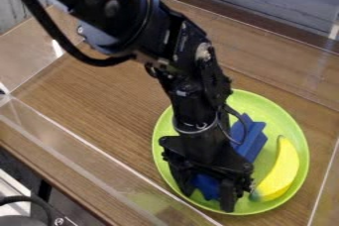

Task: Remove the blue object from inside the green plate and put it on the table

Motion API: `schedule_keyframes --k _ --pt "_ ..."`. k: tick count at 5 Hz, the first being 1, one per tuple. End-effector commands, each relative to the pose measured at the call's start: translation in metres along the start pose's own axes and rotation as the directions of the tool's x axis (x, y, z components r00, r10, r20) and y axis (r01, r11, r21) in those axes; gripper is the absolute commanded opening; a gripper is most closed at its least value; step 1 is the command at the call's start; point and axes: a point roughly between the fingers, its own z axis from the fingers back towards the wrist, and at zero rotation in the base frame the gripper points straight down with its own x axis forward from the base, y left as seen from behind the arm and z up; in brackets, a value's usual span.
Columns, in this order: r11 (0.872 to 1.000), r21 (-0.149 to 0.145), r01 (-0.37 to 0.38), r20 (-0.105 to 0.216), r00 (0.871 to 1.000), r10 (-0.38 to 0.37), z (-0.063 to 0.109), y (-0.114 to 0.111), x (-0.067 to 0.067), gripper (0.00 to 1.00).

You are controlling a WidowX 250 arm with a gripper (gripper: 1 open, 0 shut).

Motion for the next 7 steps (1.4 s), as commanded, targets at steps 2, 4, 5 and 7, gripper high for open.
schedule_keyframes --k 2,4,5,7 --pt "0.993 0.008 0.117 -0.027 0.993 -0.117 -0.003 0.006 -0.001 0.0" --pt "0.986 0.012 0.166 -0.035 0.986 -0.165 -0.001 0.02 0.001 0.0" --pt "0.981 0.014 0.191 -0.038 0.981 -0.191 0.012 0.025 0.0 0.0" --pt "0.97 0.019 0.242 -0.047 0.969 -0.241 0.038 0.034 0.002 0.0"
